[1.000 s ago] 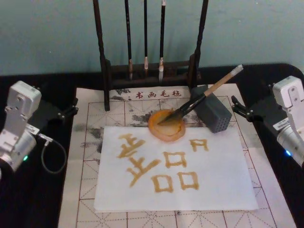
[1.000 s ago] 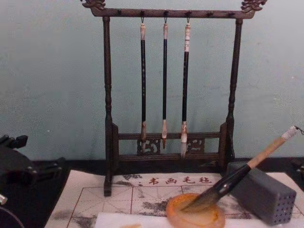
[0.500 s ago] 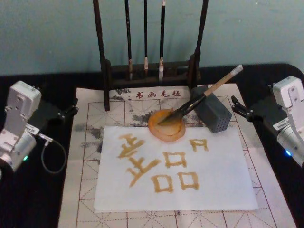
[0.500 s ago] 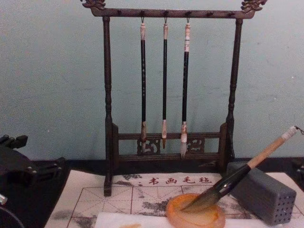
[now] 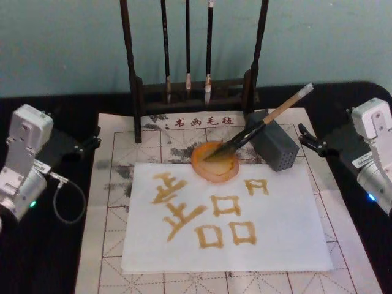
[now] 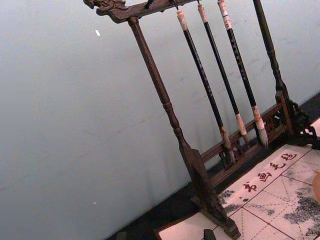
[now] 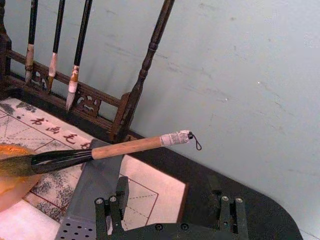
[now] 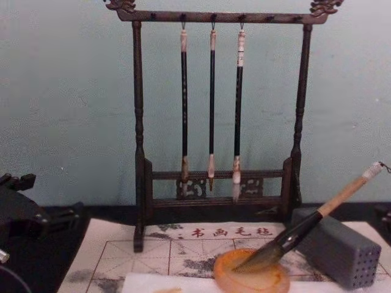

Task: Pick up the brush from the inkstone, write on the paper, then place the brush back to its original position.

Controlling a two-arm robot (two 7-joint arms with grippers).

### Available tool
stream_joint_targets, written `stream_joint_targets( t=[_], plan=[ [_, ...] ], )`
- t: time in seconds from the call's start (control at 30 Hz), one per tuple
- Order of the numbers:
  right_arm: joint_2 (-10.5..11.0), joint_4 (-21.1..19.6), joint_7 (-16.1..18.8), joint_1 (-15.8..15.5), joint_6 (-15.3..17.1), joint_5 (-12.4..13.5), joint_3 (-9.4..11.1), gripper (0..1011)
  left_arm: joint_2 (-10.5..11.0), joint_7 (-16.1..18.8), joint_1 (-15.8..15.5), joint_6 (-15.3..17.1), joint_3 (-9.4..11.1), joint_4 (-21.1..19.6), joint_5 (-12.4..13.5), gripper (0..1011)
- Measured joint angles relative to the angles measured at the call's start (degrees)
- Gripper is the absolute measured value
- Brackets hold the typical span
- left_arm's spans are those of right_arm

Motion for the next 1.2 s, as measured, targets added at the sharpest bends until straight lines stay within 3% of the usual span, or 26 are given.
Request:
stream_joint_targets(
  t=[1.2],
  plan=[
    [0.0, 0.0, 0.0, 0.0, 0.0, 0.0, 0.0, 1000, 0.0, 0.0, 0.0, 0.0, 0.0, 0.0, 0.0, 1001]
  ],
)
